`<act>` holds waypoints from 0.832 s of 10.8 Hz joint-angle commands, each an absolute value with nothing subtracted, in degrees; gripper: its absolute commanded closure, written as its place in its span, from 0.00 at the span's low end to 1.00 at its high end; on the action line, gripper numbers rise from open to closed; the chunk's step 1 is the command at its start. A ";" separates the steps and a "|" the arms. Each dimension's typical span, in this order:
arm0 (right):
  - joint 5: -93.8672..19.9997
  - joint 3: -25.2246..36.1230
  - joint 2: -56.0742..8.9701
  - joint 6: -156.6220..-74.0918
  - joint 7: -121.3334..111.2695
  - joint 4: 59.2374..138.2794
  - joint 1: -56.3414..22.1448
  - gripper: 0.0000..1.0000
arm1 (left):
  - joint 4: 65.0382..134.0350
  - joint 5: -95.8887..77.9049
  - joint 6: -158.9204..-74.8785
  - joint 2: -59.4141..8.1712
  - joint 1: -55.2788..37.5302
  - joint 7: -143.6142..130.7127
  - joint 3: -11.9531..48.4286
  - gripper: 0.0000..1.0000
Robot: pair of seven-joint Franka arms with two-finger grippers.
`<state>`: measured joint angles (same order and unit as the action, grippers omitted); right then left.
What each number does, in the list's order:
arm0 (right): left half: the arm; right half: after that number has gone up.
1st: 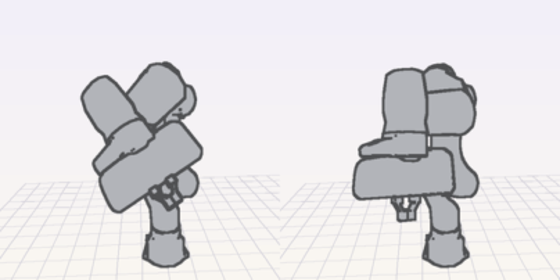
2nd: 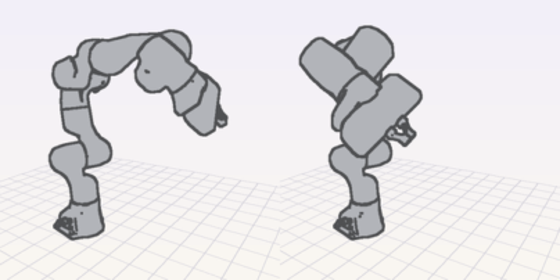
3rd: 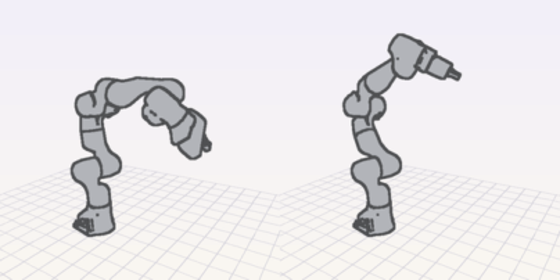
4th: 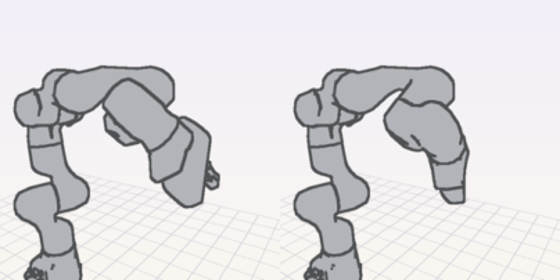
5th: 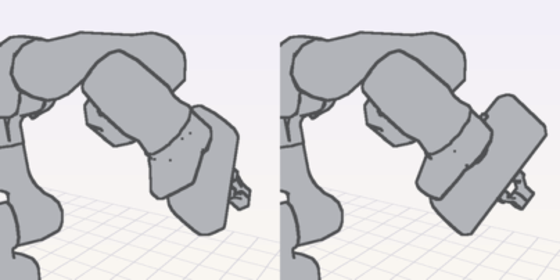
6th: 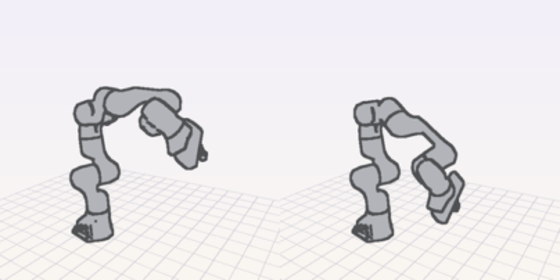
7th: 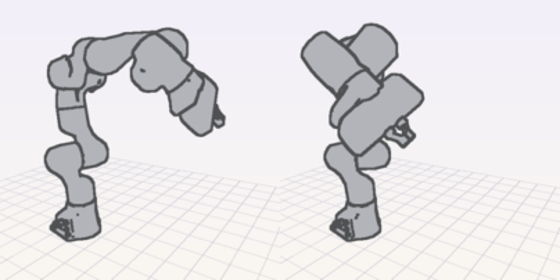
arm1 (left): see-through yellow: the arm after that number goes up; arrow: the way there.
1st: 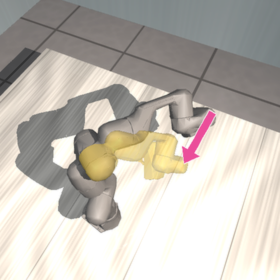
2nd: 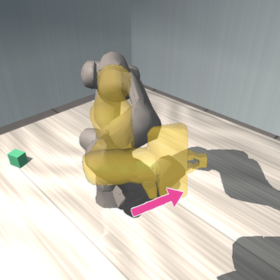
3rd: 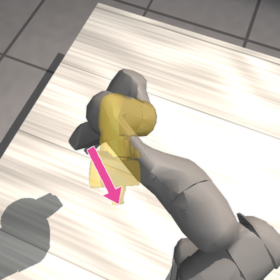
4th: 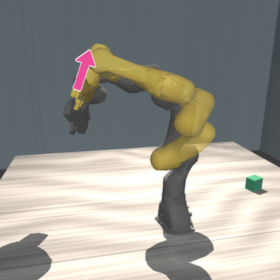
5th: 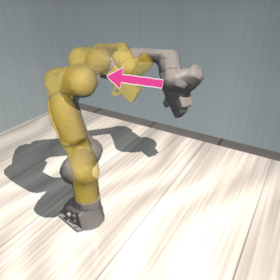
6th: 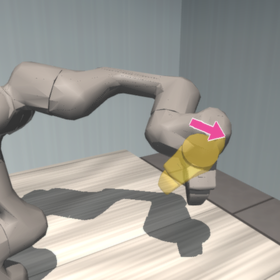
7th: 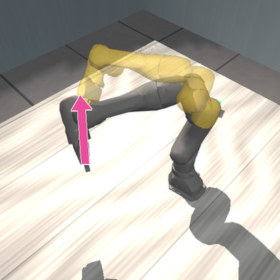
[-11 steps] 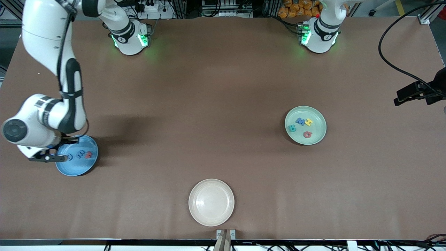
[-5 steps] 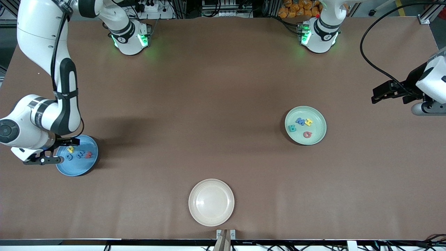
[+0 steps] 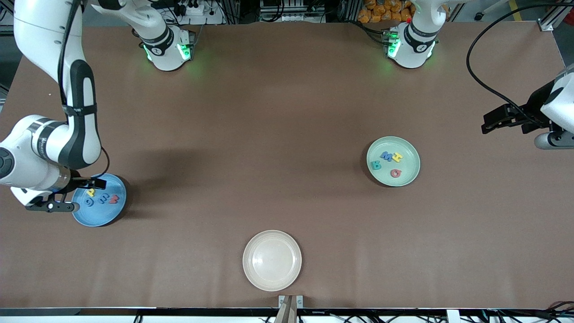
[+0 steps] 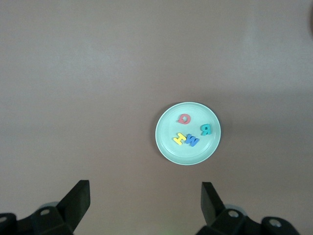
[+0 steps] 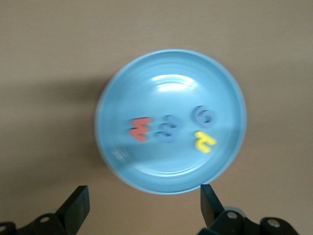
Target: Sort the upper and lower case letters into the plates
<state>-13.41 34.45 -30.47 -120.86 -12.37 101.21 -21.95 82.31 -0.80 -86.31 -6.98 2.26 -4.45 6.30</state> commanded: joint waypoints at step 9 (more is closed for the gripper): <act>4.75 -12.29 -2.91 -113.56 3.96 119.09 9.04 0.00 | 82.18 -0.79 -85.52 -6.68 2.64 -3.87 6.07 0.00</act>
<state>3.54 -8.02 -8.42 -112.47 3.24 113.84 5.12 82.34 -0.80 -86.31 -7.00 2.31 -4.45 6.14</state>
